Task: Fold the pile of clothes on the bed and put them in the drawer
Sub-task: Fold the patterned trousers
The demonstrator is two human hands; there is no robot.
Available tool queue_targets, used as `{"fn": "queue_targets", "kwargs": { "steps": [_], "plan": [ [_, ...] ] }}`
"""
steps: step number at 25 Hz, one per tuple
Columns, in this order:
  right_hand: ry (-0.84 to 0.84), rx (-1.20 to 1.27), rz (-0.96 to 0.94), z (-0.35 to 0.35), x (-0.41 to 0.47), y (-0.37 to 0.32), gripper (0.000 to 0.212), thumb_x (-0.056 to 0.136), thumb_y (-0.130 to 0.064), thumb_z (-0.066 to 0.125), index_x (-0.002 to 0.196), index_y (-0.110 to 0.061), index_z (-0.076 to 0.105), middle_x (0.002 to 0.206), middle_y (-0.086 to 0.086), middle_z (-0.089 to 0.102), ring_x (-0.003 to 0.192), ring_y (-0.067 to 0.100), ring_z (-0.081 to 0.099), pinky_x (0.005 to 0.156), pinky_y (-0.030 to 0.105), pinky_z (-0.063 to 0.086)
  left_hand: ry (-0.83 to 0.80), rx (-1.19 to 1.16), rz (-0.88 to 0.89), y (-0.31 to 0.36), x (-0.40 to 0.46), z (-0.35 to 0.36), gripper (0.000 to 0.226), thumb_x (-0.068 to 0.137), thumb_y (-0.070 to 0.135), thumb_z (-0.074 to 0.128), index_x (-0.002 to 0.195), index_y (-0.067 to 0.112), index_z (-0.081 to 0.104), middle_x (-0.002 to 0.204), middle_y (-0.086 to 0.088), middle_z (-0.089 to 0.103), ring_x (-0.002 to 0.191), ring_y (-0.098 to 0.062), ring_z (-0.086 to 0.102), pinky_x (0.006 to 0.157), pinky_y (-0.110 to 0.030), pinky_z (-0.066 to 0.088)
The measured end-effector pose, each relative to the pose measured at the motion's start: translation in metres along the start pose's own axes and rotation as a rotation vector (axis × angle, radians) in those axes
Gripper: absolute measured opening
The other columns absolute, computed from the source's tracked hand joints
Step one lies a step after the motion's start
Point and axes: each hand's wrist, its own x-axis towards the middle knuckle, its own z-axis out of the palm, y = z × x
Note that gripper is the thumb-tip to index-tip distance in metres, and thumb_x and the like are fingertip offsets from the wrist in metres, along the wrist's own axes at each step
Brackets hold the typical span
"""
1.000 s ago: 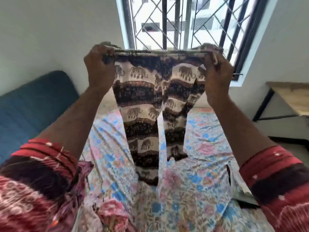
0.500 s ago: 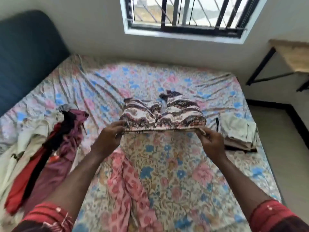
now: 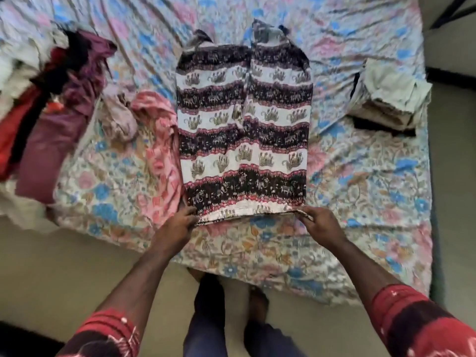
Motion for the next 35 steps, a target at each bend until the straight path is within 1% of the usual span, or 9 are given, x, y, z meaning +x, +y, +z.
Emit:
{"fn": "queue_targets", "kwargs": {
  "steps": [4, 9, 12, 14, 17, 20, 23, 27, 35],
  "plan": [
    [-0.156, -0.182, 0.078, 0.019, -0.044, 0.040, 0.029, 0.098, -0.031, 0.068, 0.126, -0.033, 0.072, 0.113, 0.005, 0.077, 0.085, 0.022, 0.070, 0.079, 0.037, 0.055, -0.075, 0.154, -0.033, -0.003, -0.036, 0.055, 0.019, 0.099, 0.009, 0.060, 0.108, 0.003, 0.075, 0.145, -0.016, 0.056, 0.119, -0.037, 0.063, 0.094, -0.041, 0.052],
    [-0.184, -0.422, -0.012, 0.034, -0.071, 0.052, 0.039, 0.101, -0.046, 0.058, 0.140, -0.045, 0.057, 0.145, 0.002, 0.060, 0.129, 0.024, 0.060, 0.109, 0.045, 0.047, -0.158, 0.316, -0.069, 0.004, -0.053, 0.090, 0.030, 0.102, 0.012, 0.055, 0.130, 0.010, 0.066, 0.159, -0.013, 0.040, 0.134, -0.031, 0.053, 0.104, -0.043, 0.049],
    [-0.191, -0.402, 0.063, 0.044, -0.074, 0.051, 0.039, 0.101, -0.035, 0.061, 0.140, -0.041, 0.058, 0.152, 0.001, 0.053, 0.143, 0.022, 0.047, 0.111, 0.050, 0.046, -0.199, 0.442, -0.109, 0.017, -0.044, 0.088, 0.025, 0.099, 0.030, 0.063, 0.119, 0.016, 0.069, 0.160, -0.007, 0.039, 0.098, -0.015, 0.068, 0.080, -0.031, 0.060],
    [-0.127, -0.189, 0.178, 0.052, -0.077, 0.048, 0.042, 0.094, -0.014, 0.066, 0.133, -0.030, 0.065, 0.146, 0.002, 0.058, 0.126, 0.024, 0.061, 0.098, 0.048, 0.056, -0.142, 0.507, -0.127, 0.030, -0.037, 0.087, 0.041, 0.094, 0.052, 0.063, 0.119, 0.019, 0.068, 0.140, -0.004, 0.056, 0.088, -0.011, 0.064, 0.078, -0.030, 0.056],
    [0.090, 0.129, 0.360, 0.063, -0.077, 0.036, 0.042, 0.090, -0.001, 0.066, 0.128, -0.018, 0.063, 0.120, 0.003, 0.067, 0.083, 0.018, 0.070, 0.075, 0.039, 0.065, 0.006, 0.329, -0.033, 0.074, -0.027, 0.094, 0.035, 0.095, 0.046, 0.064, 0.117, 0.019, 0.071, 0.108, -0.001, 0.062, 0.088, -0.012, 0.057, 0.083, -0.034, 0.053],
    [0.188, 0.237, 0.508, 0.075, -0.069, 0.032, 0.034, 0.092, -0.011, 0.072, 0.122, -0.015, 0.058, 0.106, -0.002, 0.064, 0.089, 0.010, 0.063, 0.089, 0.039, 0.061, -0.128, 0.183, 0.103, 0.118, -0.018, 0.119, 0.027, 0.101, 0.027, 0.057, 0.125, 0.018, 0.066, 0.116, 0.000, 0.058, 0.103, -0.012, 0.051, 0.099, -0.036, 0.047],
    [0.181, 0.129, 0.511, 0.082, -0.058, 0.027, 0.053, 0.087, -0.019, 0.077, 0.133, -0.016, 0.050, 0.118, 0.001, 0.058, 0.100, 0.014, 0.060, 0.094, 0.041, 0.058, -0.132, 0.153, 0.059, 0.129, -0.010, 0.136, 0.033, 0.101, 0.029, 0.056, 0.134, 0.024, 0.058, 0.126, 0.004, 0.053, 0.113, -0.009, 0.046, 0.111, -0.039, 0.037],
    [0.175, -0.173, 0.349, 0.077, -0.023, 0.008, 0.056, 0.085, -0.024, 0.072, 0.134, -0.022, 0.047, 0.135, 0.005, 0.044, 0.123, 0.019, 0.047, 0.108, 0.048, 0.040, -0.004, -0.044, -0.100, 0.127, 0.026, 0.110, 0.034, 0.100, 0.033, 0.061, 0.132, 0.020, 0.061, 0.129, 0.000, 0.058, 0.114, -0.012, 0.053, 0.111, -0.041, 0.043],
    [0.174, -0.019, 0.179, 0.024, 0.108, -0.080, 0.040, 0.087, -0.021, 0.069, 0.124, -0.027, 0.054, 0.126, 0.000, 0.049, 0.111, 0.016, 0.052, 0.099, 0.043, 0.041, 0.112, -0.139, -0.135, 0.112, 0.134, -0.010, 0.027, 0.099, 0.027, 0.064, 0.124, 0.017, 0.066, 0.117, -0.002, 0.063, 0.101, -0.014, 0.061, 0.099, -0.038, 0.052]
  ]
}}
